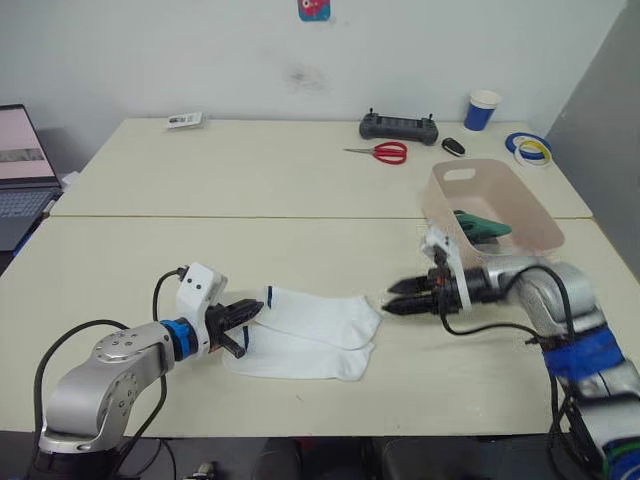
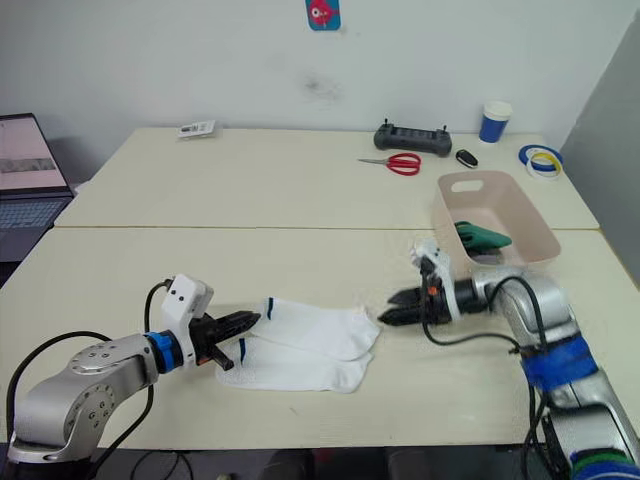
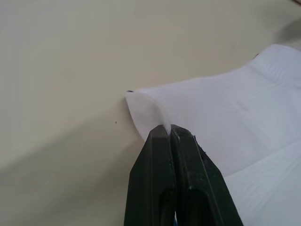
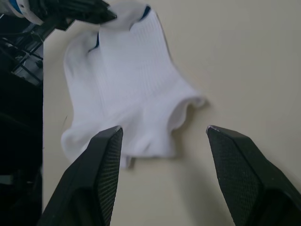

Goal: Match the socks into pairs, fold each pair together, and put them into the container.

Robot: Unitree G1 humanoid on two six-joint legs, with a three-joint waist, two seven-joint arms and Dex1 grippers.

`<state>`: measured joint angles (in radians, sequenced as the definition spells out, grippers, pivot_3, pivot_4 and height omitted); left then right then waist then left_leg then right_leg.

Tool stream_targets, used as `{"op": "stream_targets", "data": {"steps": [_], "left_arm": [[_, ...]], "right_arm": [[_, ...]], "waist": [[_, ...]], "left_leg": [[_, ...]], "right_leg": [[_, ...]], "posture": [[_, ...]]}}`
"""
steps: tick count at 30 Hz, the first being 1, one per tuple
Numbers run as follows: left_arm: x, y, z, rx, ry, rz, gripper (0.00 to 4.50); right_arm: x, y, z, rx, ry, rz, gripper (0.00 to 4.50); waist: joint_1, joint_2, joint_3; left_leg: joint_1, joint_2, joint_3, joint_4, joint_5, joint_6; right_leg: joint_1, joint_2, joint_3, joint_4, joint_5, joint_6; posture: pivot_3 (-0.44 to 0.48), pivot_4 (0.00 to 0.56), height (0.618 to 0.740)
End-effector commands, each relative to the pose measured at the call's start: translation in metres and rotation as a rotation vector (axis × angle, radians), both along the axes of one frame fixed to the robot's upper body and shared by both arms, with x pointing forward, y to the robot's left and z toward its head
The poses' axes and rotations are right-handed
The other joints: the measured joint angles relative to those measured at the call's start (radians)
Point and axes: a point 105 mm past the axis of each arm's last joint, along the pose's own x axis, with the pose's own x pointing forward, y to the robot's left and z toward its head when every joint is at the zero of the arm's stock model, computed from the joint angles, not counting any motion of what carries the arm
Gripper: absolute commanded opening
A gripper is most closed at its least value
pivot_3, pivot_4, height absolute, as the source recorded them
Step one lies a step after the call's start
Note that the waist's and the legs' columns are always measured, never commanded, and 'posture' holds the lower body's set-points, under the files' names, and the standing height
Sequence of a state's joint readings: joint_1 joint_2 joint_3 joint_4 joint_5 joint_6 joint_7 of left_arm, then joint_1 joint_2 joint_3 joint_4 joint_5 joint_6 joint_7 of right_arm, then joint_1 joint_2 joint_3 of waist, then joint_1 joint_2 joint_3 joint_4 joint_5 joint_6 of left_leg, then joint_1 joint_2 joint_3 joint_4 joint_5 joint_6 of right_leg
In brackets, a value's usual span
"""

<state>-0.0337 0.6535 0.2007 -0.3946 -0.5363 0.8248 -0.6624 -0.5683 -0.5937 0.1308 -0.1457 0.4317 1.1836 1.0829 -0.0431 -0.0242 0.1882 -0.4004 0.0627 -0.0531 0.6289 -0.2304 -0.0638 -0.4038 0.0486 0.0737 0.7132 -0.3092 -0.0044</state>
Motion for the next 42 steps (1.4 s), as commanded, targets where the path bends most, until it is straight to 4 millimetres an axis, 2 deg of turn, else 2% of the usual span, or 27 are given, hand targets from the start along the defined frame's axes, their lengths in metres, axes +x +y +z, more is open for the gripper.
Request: {"op": "stream_targets", "data": {"steps": [1,5,9,16,19,26,31,36,42], "left_arm": [[-0.001,-0.005,0.009,-0.002,-0.037,-0.027,0.00],[-0.002,-0.008,0.007,-0.004,-0.033,-0.040,0.00],[-0.002,-0.008,0.008,0.006,-0.039,-0.043,0.00],[-0.003,-0.006,0.009,0.013,-0.041,-0.040,0.00],[-0.003,-0.006,0.009,0.011,-0.043,-0.039,0.00],[-0.001,-0.004,0.013,0.004,-0.066,-0.034,0.00],[0.000,-0.001,0.025,-0.041,-0.097,-0.020,0.00],[-0.013,0.004,0.041,-0.121,-0.082,-0.017,0.00],[-0.042,0.020,0.059,-0.252,-0.034,0.018,0.00]], "right_arm": [[-0.008,0.006,0.003,-0.007,-0.017,-0.092,3.05],[-0.012,0.023,-0.012,0.010,0.020,-0.151,3.05],[-0.005,0.034,-0.021,0.037,0.029,-0.214,3.05],[0.006,0.032,-0.023,0.034,0.008,-0.256,3.05],[0.006,0.040,-0.017,0.079,0.022,-0.225,2.44],[0.003,0.047,-0.004,0.138,0.036,-0.139,0.03],[0.009,0.045,0.005,0.149,0.016,-0.139,0.03],[0.010,0.046,0.029,0.183,-0.010,-0.118,0.03],[-0.011,0.056,0.047,0.265,0.125,-0.054,0.03]], "waist": [[-0.006,0.000,0.000],[-0.014,0.000,0.000],[-0.014,0.000,0.000],[-0.015,-0.001,0.000],[-0.015,-0.001,0.000],[-0.014,-0.001,0.000],[-0.015,-0.001,0.000],[-0.019,-0.001,0.000],[-0.021,-0.001,0.000]], "left_leg": [[0.000,0.000,0.000,0.000,0.000,0.000],[0.000,-0.001,0.001,0.001,0.000,0.000],[-0.001,0.000,0.001,0.000,0.000,0.000],[-0.001,-0.001,0.002,0.000,0.000,0.000],[0.000,-0.001,0.002,0.000,0.000,0.000],[-0.001,0.000,0.002,0.000,0.000,0.000],[-0.001,0.000,0.002,0.000,0.000,0.000],[-0.001,0.000,0.003,0.000,0.000,0.000],[-0.001,0.001,0.002,-0.001,0.000,0.000]], "right_leg": [[0.000,0.000,0.000,0.000,0.000,0.000],[0.000,0.001,0.000,0.000,0.001,0.001],[-0.001,0.001,0.000,-0.001,0.000,0.001],[-0.001,0.001,0.000,-0.001,0.000,0.001],[0.000,0.001,0.000,-0.001,0.000,0.001],[-0.001,0.002,0.000,-0.001,0.000,0.001],[-0.001,0.002,0.000,-0.001,0.000,0.001],[-0.001,0.002,0.000,-0.001,0.000,0.001],[-0.001,0.002,0.000,-0.002,0.000,0.001]], "posture": [[0.000,0.150,0.740],[0.000,0.150,0.740],[0.000,0.150,0.740],[0.000,0.150,0.740],[0.000,0.150,0.740],[0.000,0.150,0.740],[0.000,0.150,0.740],[0.000,0.150,0.740],[0.000,0.150,0.740]]}}
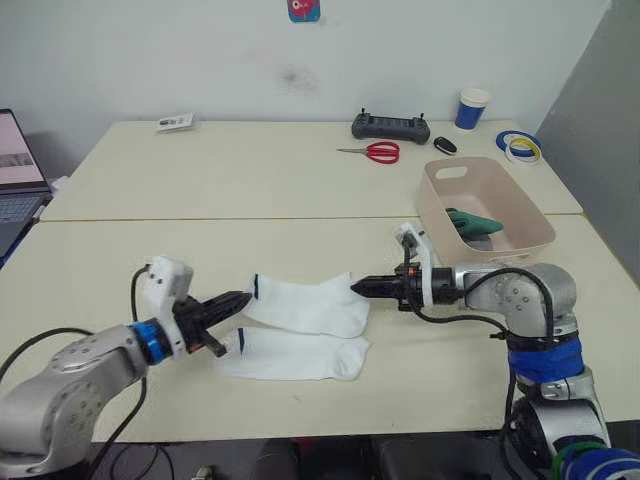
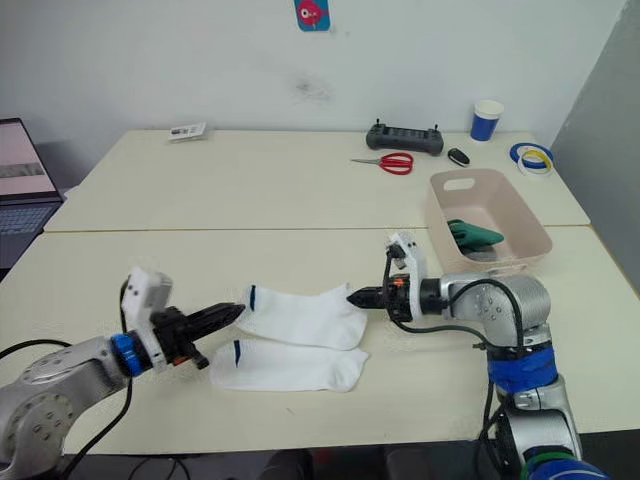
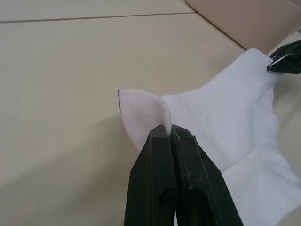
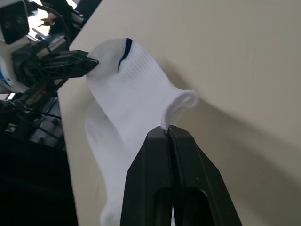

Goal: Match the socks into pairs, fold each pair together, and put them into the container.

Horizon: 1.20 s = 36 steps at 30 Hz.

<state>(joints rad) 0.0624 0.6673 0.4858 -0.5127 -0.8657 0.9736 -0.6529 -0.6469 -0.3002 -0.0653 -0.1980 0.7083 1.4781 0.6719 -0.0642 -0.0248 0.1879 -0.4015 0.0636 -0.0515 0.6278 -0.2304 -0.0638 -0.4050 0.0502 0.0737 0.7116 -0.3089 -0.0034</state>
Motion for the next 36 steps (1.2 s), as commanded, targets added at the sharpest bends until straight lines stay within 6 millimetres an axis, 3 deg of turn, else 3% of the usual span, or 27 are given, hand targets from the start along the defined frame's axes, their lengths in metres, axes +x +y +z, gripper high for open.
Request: {"op": "stream_targets", "data": {"steps": [1,8,15,25,36], "left_arm": [[-0.016,0.004,0.019,-0.032,-0.014,-0.006,0.00],[-0.038,0.003,0.002,-0.005,0.090,-0.016,0.00],[-0.044,-0.001,-0.016,0.015,0.128,-0.008,0.00],[-0.040,-0.001,-0.022,0.045,0.129,-0.022,0.00],[-0.042,0.004,-0.022,0.054,0.122,-0.013,0.00]], "right_arm": [[-0.012,0.004,0.017,0.049,0.020,0.047,0.03],[-0.028,0.000,0.003,0.022,0.085,0.089,0.03],[-0.033,-0.001,-0.012,-0.020,0.136,0.076,0.03],[-0.028,-0.002,-0.030,-0.093,0.154,0.031,0.03],[-0.022,0.003,-0.036,-0.115,0.124,0.039,0.03]], "waist": [[0.000,0.000,0.000],[0.002,0.000,0.000],[-0.001,0.000,0.000],[-0.001,0.000,0.000],[-0.001,0.000,0.000]], "left_leg": [[0.000,0.000,0.000,0.000,0.000,0.000],[0.000,-0.001,0.001,0.000,0.000,0.000],[0.000,-0.001,0.001,0.000,0.000,0.000],[0.000,-0.001,0.001,-0.001,0.000,0.000],[-0.001,-0.001,0.001,-0.003,0.000,0.000]], "right_leg": [[0.000,0.000,0.000,0.000,0.000,0.000],[0.000,-0.001,0.000,-0.002,0.000,-0.001],[0.000,-0.001,0.002,-0.002,-0.001,-0.001],[0.000,-0.001,0.002,-0.004,-0.001,-0.001],[0.000,-0.001,0.002,-0.008,-0.001,-0.001]], "posture": [[0.000,0.150,0.740],[0.000,0.150,0.740],[0.000,0.150,0.740],[0.000,0.150,0.740],[0.000,0.150,0.740]]}}
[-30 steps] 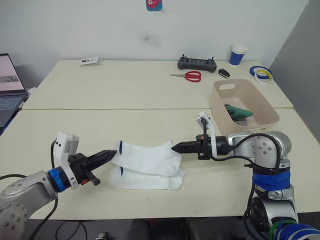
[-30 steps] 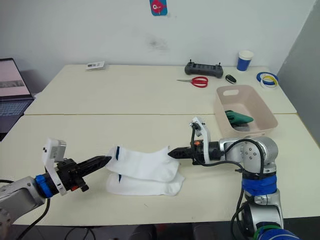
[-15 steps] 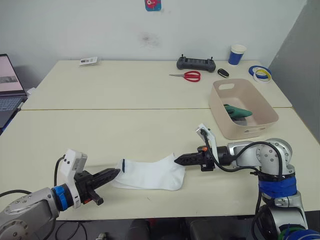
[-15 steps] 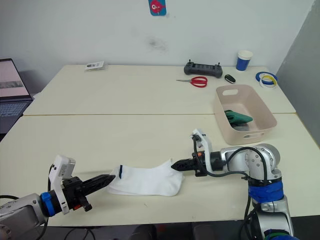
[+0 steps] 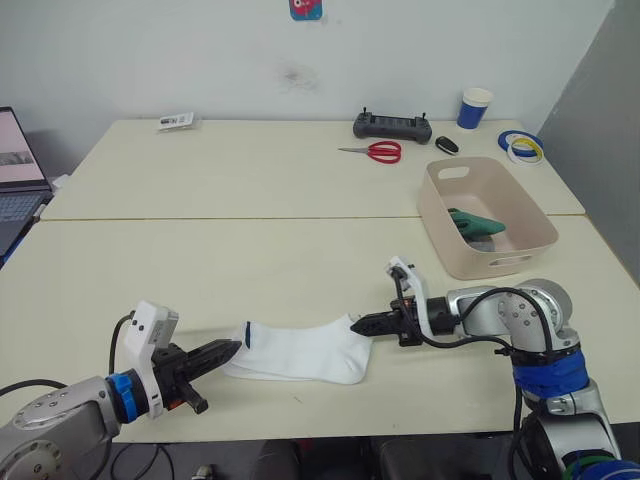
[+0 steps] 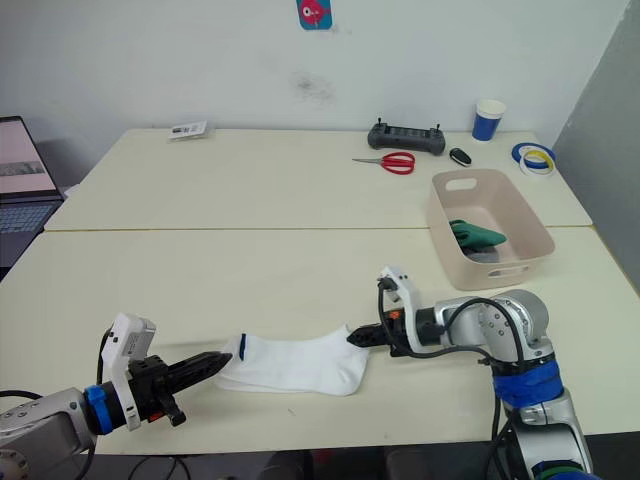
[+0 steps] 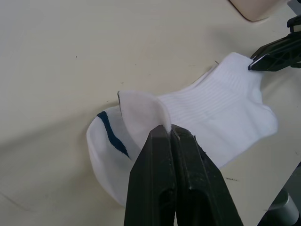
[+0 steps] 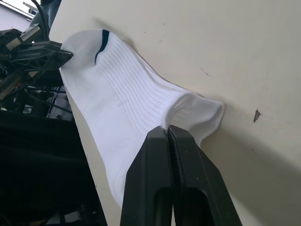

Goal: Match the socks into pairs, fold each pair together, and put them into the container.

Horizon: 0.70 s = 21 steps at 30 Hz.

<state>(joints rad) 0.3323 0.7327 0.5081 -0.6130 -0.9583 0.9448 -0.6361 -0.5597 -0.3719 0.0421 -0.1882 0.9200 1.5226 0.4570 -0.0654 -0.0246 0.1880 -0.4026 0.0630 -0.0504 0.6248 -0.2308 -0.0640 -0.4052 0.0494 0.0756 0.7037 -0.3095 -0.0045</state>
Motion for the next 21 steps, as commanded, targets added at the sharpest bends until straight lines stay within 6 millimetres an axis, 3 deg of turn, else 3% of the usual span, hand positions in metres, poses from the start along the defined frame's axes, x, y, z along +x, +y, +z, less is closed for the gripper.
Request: {"op": "stream_targets", "data": {"steps": [1,14,21], "left_arm": [[0.000,0.003,0.005,0.019,-0.031,0.002,0.00],[-0.004,0.011,-0.011,0.045,-0.027,0.012,0.00],[-0.003,0.000,-0.017,0.030,-0.025,-0.028,0.00]], "right_arm": [[0.000,0.005,0.005,0.023,-0.031,0.027,0.03],[0.002,0.008,-0.001,0.006,-0.081,0.037,0.03],[-0.001,0.007,0.002,0.010,-0.087,0.062,0.03]], "waist": [[0.000,0.000,0.000],[0.000,0.000,0.000],[0.002,0.000,0.000]], "left_leg": [[0.000,0.000,0.000,0.000,0.000,0.000],[-0.001,0.000,0.000,-0.002,0.000,0.000],[-0.002,0.000,0.000,-0.002,0.000,0.000]], "right_leg": [[0.000,0.000,0.000,0.000,0.000,0.000],[0.000,0.000,0.000,-0.004,0.000,0.000],[0.000,0.000,0.000,-0.005,0.000,0.000]], "posture": [[0.000,0.150,0.740],[0.000,0.150,0.740],[0.000,0.150,0.740]]}}
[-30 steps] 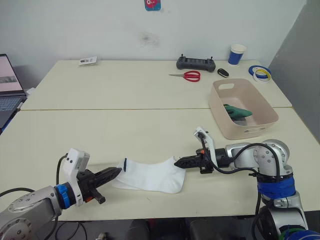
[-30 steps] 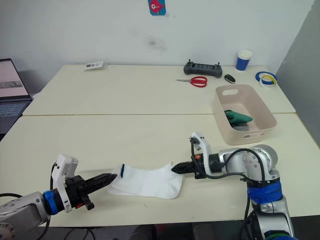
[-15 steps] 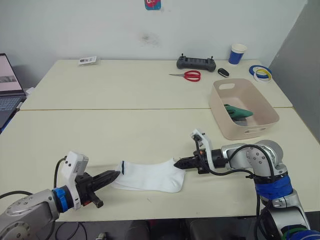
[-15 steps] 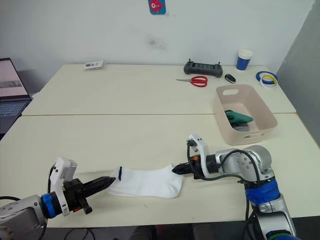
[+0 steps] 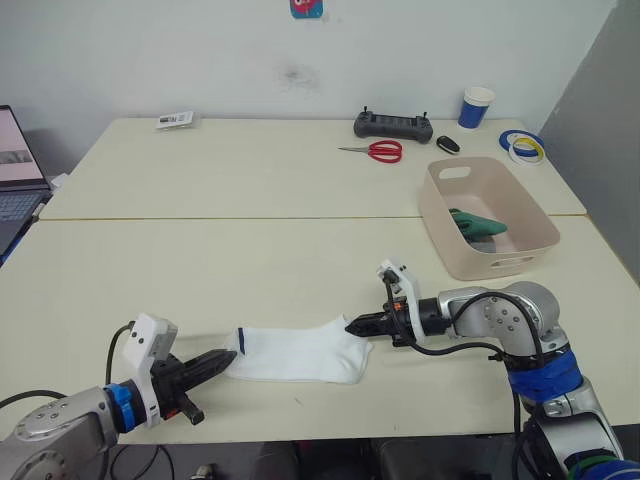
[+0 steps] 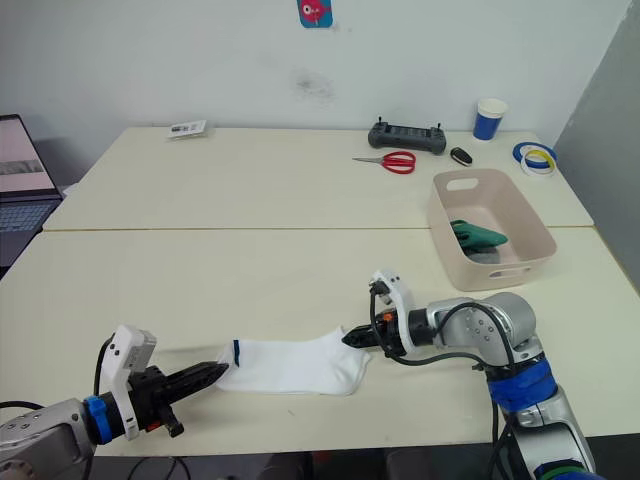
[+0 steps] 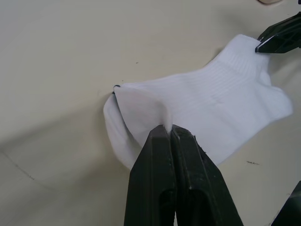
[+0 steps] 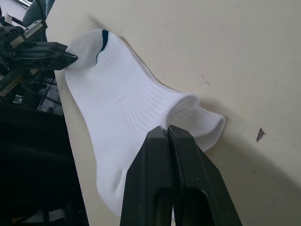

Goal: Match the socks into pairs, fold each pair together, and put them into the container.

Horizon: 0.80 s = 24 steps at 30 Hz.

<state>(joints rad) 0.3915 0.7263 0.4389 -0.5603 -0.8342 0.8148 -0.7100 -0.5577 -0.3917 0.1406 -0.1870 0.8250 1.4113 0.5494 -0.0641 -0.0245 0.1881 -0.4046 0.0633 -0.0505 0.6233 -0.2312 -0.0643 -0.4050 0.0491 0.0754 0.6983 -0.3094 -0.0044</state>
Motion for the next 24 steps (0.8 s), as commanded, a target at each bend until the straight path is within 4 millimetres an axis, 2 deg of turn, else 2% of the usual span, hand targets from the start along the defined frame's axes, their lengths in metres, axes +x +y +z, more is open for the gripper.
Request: {"op": "stream_targets", "data": {"steps": [1,9,20,22,24], "left_arm": [[0.0015,-0.0060,0.0026,-0.007,-0.030,-0.020,0.00],[0.0035,-0.0102,0.0006,-0.008,-0.034,-0.034,0.00],[0.0030,-0.0023,-0.0005,0.015,-0.033,-0.013,0.00],[0.0029,-0.0032,-0.0011,0.015,-0.034,-0.016,0.00],[0.0057,-0.0015,-0.0013,0.022,-0.046,-0.001,0.43]], "right_arm": [[-0.0033,-0.0013,0.0081,0.025,-0.022,0.024,0.03],[-0.0017,-0.0093,0.0037,-0.010,-0.019,0.018,0.03],[-0.0081,-0.0012,0.0017,0.003,-0.008,0.044,0.03],[-0.0079,-0.0009,0.0022,0.006,-0.014,0.043,0.48],[-0.0062,-0.0003,0.0058,0.021,-0.026,0.040,1.05]], "waist": [[0.001,0.000,0.000],[0.003,0.000,0.000],[0.004,0.000,0.000],[0.004,0.000,0.000],[0.004,0.000,0.000]], "left_leg": [[0.000,0.000,0.000,0.000,0.000,0.000],[-0.001,0.000,0.000,0.000,0.000,0.000],[-0.001,0.000,0.000,0.000,0.000,0.000],[-0.001,0.000,0.000,0.000,0.000,0.000],[-0.001,0.000,0.000,0.000,0.000,0.000]], "right_leg": [[0.000,0.000,0.000,0.000,0.000,0.000],[0.000,0.000,0.000,0.000,0.000,0.000],[0.000,0.000,0.000,0.000,0.000,0.000],[0.000,0.000,0.000,0.000,0.000,0.000],[0.000,0.000,0.000,0.000,0.000,0.000]], "posture": [[0.000,0.150,0.740],[0.000,0.150,0.740],[0.000,0.150,0.740],[0.000,0.150,0.740],[0.000,0.150,0.740]]}}
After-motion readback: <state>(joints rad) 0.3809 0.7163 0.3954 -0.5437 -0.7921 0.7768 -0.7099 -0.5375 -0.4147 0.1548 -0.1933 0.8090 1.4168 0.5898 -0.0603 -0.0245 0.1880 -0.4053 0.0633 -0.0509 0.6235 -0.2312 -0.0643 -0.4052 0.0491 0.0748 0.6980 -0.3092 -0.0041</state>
